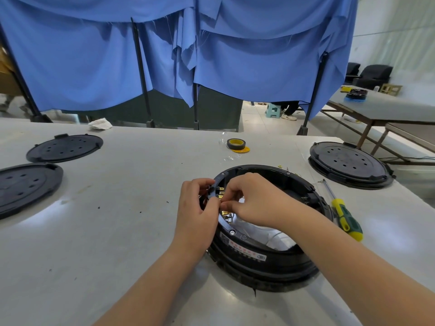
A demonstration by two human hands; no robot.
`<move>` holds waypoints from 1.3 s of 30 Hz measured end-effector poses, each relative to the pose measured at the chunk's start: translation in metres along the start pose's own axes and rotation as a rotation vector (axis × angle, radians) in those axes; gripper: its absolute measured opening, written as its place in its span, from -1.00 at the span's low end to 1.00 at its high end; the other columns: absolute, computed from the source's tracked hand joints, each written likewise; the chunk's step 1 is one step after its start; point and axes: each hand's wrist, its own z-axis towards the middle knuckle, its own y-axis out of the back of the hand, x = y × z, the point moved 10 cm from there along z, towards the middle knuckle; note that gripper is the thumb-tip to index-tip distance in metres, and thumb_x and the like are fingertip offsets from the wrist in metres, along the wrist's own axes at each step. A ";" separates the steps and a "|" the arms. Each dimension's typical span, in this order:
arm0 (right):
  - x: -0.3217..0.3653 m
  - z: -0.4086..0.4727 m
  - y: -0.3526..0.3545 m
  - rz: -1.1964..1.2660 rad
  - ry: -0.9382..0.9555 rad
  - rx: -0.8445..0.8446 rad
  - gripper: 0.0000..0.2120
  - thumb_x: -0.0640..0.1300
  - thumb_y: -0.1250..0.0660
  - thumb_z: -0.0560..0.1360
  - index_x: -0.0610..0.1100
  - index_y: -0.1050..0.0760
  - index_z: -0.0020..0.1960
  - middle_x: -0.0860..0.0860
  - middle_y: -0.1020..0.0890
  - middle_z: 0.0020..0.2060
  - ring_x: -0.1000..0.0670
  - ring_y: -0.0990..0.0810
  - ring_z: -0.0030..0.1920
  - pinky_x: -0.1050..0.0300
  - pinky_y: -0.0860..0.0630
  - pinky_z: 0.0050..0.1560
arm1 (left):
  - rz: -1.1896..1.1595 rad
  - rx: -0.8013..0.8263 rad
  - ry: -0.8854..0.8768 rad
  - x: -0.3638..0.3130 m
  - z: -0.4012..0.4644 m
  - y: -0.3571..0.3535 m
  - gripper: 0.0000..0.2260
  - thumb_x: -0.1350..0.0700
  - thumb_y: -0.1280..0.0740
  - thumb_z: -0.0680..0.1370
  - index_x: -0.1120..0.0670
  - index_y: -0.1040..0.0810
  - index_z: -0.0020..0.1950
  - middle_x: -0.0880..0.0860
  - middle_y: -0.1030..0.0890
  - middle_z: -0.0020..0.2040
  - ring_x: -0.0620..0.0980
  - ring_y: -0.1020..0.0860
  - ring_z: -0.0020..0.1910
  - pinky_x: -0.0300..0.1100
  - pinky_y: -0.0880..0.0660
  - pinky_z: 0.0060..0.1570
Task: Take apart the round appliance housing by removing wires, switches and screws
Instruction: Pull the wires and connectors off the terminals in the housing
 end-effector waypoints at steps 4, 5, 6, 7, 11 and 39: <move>0.000 0.001 0.000 -0.001 0.004 0.007 -0.89 -0.12 -0.44 0.45 -0.03 -0.58 -0.25 0.03 -0.66 -0.27 0.06 -0.62 -0.21 0.13 -0.60 -0.11 | 0.005 -0.004 0.003 0.000 -0.001 0.000 -0.74 0.12 -0.21 0.41 -0.06 -0.47 0.08 -0.11 -0.45 0.04 -0.33 -0.46 0.03 -0.55 -0.37 -0.06; 0.000 0.001 0.000 -0.004 0.008 0.010 -0.89 -0.12 -0.44 0.45 -0.02 -0.57 -0.25 0.04 -0.66 -0.28 0.07 -0.62 -0.21 0.14 -0.60 -0.12 | 0.010 -0.006 0.001 0.000 -0.001 0.001 -0.75 0.13 -0.21 0.42 -0.06 -0.47 0.07 -0.11 -0.45 0.03 -0.32 -0.46 0.03 -0.54 -0.37 -0.06; 0.001 0.001 -0.001 -0.009 0.013 0.013 -0.87 -0.13 -0.43 0.45 -0.01 -0.56 -0.26 0.04 -0.66 -0.28 0.07 -0.62 -0.22 0.15 -0.60 -0.13 | 0.015 -0.009 -0.004 -0.001 -0.001 0.001 -0.76 0.16 -0.23 0.43 -0.05 -0.47 0.07 -0.10 -0.46 0.03 -0.31 -0.47 0.03 -0.53 -0.37 -0.05; 0.002 0.001 -0.001 -0.016 0.018 0.014 -0.85 -0.14 -0.43 0.45 0.00 -0.55 -0.28 0.04 -0.66 -0.29 0.07 -0.62 -0.22 0.16 -0.59 -0.15 | 0.019 -0.015 -0.010 -0.001 -0.001 0.002 -0.76 0.19 -0.23 0.44 -0.04 -0.48 0.07 -0.09 -0.46 0.03 -0.30 -0.47 0.03 -0.52 -0.38 -0.05; 0.002 0.002 -0.001 -0.036 0.029 0.007 -0.83 -0.15 -0.43 0.44 0.02 -0.52 -0.30 0.07 -0.64 -0.31 0.09 -0.60 -0.24 0.16 -0.57 -0.18 | 0.022 -0.035 -0.001 -0.002 0.000 0.003 -0.75 0.17 -0.23 0.41 0.02 -0.49 0.07 -0.08 -0.47 0.02 -0.29 -0.48 0.00 -0.51 -0.37 -0.06; 0.007 0.001 -0.003 -0.063 0.045 0.045 -0.89 -0.18 -0.39 0.46 -0.08 -0.51 -0.23 0.02 -0.60 -0.25 0.02 -0.57 -0.17 -0.01 -0.57 -0.07 | 0.023 -0.015 -0.021 0.000 0.001 0.001 -0.74 0.18 -0.24 0.44 0.03 -0.49 0.11 -0.04 -0.46 0.04 -0.30 -0.46 0.03 -0.56 -0.35 -0.07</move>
